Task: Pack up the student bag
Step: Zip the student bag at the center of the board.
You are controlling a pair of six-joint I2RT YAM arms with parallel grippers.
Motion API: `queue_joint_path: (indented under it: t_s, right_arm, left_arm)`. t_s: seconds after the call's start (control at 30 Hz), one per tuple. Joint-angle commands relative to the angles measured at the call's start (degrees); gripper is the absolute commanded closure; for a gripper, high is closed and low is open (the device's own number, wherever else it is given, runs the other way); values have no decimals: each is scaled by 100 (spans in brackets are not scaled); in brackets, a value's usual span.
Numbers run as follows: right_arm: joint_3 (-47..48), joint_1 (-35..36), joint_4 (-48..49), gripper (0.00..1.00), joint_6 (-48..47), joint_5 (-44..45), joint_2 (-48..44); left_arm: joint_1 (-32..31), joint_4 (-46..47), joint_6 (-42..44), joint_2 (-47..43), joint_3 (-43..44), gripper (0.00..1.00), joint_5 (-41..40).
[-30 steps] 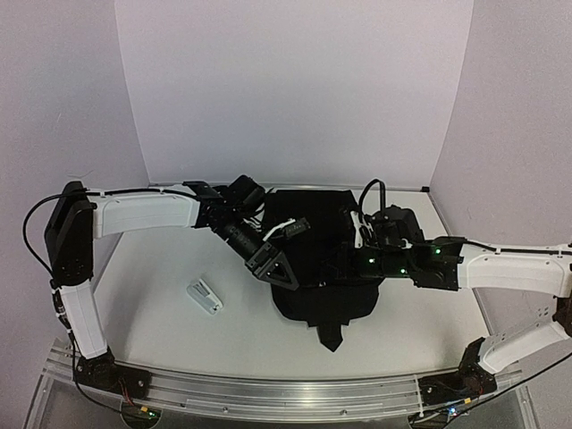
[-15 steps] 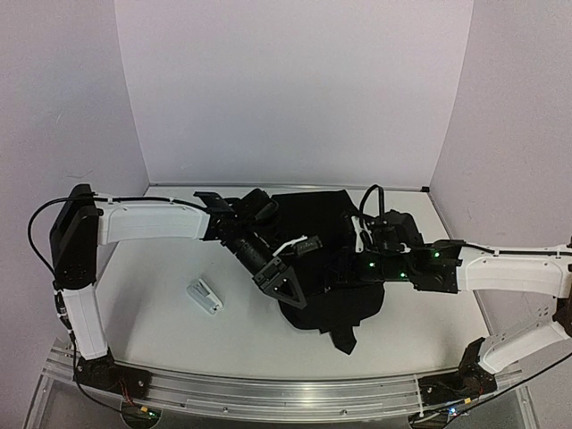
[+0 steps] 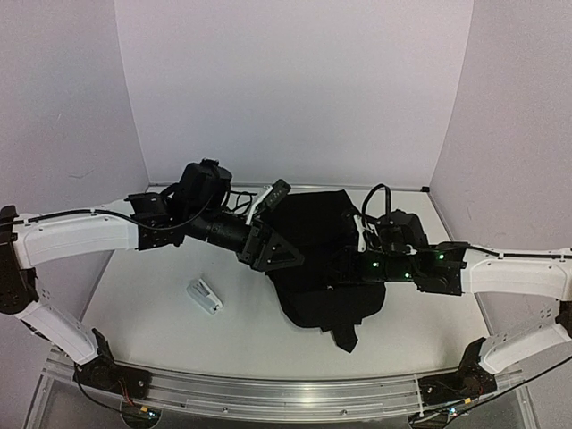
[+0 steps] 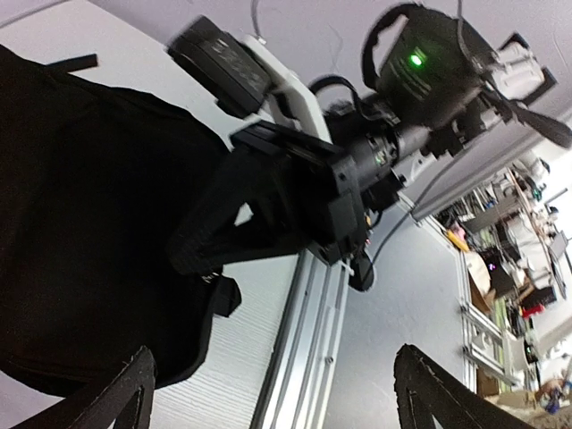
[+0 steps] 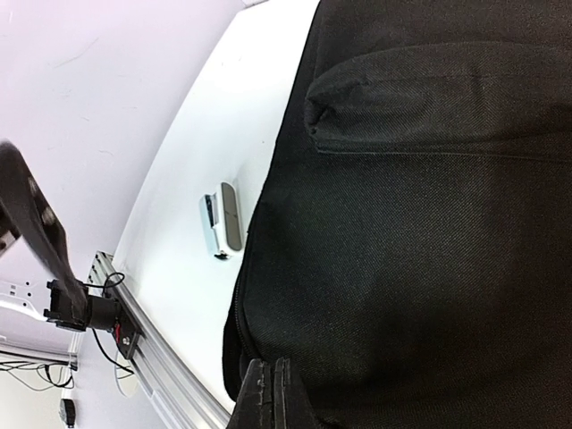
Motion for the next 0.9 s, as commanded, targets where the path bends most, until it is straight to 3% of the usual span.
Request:
queue_joint_path:
  t_s: [0.0,0.13,0.27,0.37,0.47,0.7,0.87]
  right_arm:
    - [-43,9,455,89,153,-35,-235]
    - [-55,8,336,57,434,454,-407]
    - [49,9,-125,36,658,1186,-601]
    - [146,1,-802,26,850,2047,-723]
    - [88,-61,-1214,21,934,2467,-814]
    - [-177,-462,-1589,20,1103,2556,-1108]
    - [-316,-492,-1601,20,1155,2575,-1365]
  left_arm:
    - [-5,1339,-754,279,-445,7,-744]
    - [-12,2097,-1236,593,-552,7,-661]
    - [-20,2250,-1602,963,-366,7,-446]
    - [-100,2334,-1798,1198,-270,9,-350]
    - [-186,2083,-1771,1421,-43,17,-347]
    - [-294,667,-2038,2069,882,36,-696]
    - [-338,265,-2309,2073,978,35,-1210]
